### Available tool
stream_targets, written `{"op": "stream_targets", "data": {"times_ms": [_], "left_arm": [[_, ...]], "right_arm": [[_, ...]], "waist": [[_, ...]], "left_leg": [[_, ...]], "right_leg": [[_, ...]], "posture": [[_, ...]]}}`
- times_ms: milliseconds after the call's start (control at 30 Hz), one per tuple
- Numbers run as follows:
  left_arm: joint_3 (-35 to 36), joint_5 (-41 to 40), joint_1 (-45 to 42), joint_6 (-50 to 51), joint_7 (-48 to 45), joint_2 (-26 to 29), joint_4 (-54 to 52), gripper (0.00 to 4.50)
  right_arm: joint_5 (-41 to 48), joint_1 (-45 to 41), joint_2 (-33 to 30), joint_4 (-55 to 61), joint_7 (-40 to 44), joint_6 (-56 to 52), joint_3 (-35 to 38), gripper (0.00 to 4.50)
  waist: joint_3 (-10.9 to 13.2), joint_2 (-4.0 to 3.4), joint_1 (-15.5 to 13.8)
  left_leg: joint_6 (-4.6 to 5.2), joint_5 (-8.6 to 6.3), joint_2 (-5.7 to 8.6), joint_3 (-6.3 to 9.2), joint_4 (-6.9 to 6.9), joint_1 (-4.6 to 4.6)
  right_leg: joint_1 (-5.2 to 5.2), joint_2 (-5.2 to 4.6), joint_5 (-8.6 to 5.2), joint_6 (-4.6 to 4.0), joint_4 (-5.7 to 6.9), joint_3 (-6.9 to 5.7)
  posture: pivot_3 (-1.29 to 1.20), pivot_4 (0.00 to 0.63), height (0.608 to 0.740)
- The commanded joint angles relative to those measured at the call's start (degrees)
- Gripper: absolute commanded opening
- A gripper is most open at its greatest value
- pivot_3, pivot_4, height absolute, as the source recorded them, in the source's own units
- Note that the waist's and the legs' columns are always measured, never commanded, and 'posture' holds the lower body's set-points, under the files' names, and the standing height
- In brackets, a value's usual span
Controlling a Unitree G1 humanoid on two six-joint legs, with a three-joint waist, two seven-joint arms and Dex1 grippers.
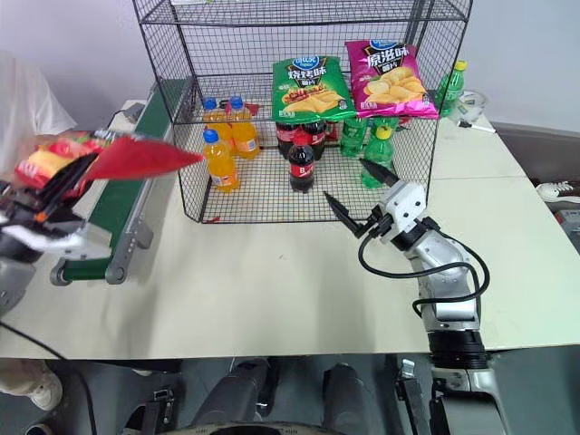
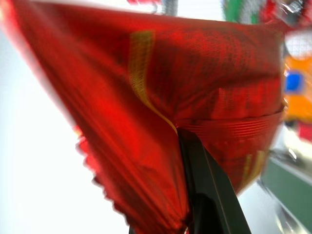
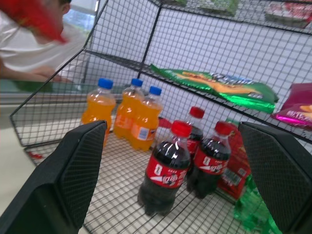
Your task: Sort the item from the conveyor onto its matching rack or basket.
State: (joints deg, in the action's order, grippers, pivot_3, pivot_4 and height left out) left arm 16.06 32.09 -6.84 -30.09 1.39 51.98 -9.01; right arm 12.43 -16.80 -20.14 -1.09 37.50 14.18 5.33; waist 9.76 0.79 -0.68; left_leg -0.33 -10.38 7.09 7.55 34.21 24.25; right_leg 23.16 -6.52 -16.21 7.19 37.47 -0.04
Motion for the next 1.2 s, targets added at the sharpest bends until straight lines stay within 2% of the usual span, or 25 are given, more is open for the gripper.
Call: {"op": "stream_targets", "data": {"times_ms": [33,200,300,467,633,767,933,1033,1167,1200], "left_arm": [[-5.5,2.1,-9.9,2.3,-0.8,-2.1,1.5,0.02],[-14.1,6.3,-24.2,2.4,3.0,-9.1,12.3,0.02],[-19.7,10.6,-32.9,0.9,8.0,-13.5,22.3,0.02],[-27.0,17.5,-46.2,2.6,19.6,-17.1,44.4,0.02],[-33.1,20.7,-56.3,4.9,28.3,-21.1,62.2,0.02],[-35.3,18.8,-60.8,10.1,27.2,-25.9,76.6,0.02],[-35.2,16.2,-62.8,14.3,27.4,-27.6,82.3,0.02],[-36.2,15.3,-63.4,14.2,25.5,-28.4,83.5,0.02],[-34.2,11.2,-64.3,11.9,22.9,-29.4,83.7,0.02],[-34.1,10.5,-64.4,11.4,22.4,-29.5,83.7,0.27]], "right_arm": [[-1.1,0.0,1.5,2.6,-3.3,1.1,-0.4,4.50],[-1.4,-0.7,1.3,2.7,-4.5,0.7,-1.0,4.50],[-0.8,-0.9,1.1,2.7,-4.7,0.3,-1.0,4.50],[-1.2,-1.0,0.7,3.5,-4.7,0.0,-1.9,4.50],[-1.3,0.0,0.1,5.2,-4.7,-0.9,-2.1,4.50],[-1.0,0.4,-0.6,7.1,-5.2,-2.3,-1.6,4.50],[-0.7,0.7,-1.3,8.1,-5.5,-3.4,-1.1,4.50],[-0.6,0.7,-1.6,8.7,-5.5,-3.8,-1.4,4.50],[-0.6,0.3,-1.4,8.9,-5.6,-4.4,-1.8,4.50],[-0.7,0.2,-1.3,8.9,-5.6,-4.4,-1.9,4.50]], "waist": [[0.0,0.02,0.1],[0.0,0.01,0.3],[0.0,0.04,0.2],[0.0,0.06,0.4],[0.0,0.08,0.9],[0.0,0.09,1.3],[0.0,0.15,1.8],[0.0,0.15,1.7],[0.0,0.16,1.5],[0.0,0.16,1.5]], "left_leg": [[-0.01,0.02,0.00,0.01,0.00,-0.01],[-0.07,0.08,0.01,0.00,0.00,-0.05],[-0.09,0.11,0.01,0.02,0.01,-0.07],[-0.10,0.12,0.04,0.05,0.03,-0.08],[-0.10,0.13,0.08,0.05,0.02,-0.04],[-0.09,0.13,0.16,0.10,0.09,-0.01],[-0.09,0.13,0.16,0.09,0.09,0.09],[-0.09,0.13,0.16,0.08,0.10,0.10],[-0.09,0.13,0.17,0.08,0.17,0.11],[-0.09,0.13,0.17,0.08,0.18,0.11]], "right_leg": [[-0.01,0.01,0.00,0.00,0.05,0.00],[-0.21,0.03,0.01,0.00,0.16,0.04],[-0.24,0.05,0.01,0.01,0.19,0.03],[-0.24,0.06,0.01,0.02,0.22,0.02],[-0.25,0.04,-0.02,0.09,0.23,0.02],[-0.29,0.01,-0.06,0.17,0.26,-0.01],[-0.08,-0.01,-0.12,0.25,0.46,0.00],[-0.05,-0.01,-0.12,0.25,0.49,0.01],[-0.09,-0.03,-0.12,0.25,0.49,0.01],[-0.09,-0.03,-0.12,0.25,0.49,0.01]], "posture": [[0.00,0.150,0.740],[0.00,0.150,0.740],[0.00,0.150,0.740],[0.00,0.150,0.740],[0.00,0.150,0.740],[0.00,0.150,0.740],[0.00,0.150,0.740],[0.00,0.150,0.740],[0.00,0.150,0.740],[0.00,0.150,0.740]]}}
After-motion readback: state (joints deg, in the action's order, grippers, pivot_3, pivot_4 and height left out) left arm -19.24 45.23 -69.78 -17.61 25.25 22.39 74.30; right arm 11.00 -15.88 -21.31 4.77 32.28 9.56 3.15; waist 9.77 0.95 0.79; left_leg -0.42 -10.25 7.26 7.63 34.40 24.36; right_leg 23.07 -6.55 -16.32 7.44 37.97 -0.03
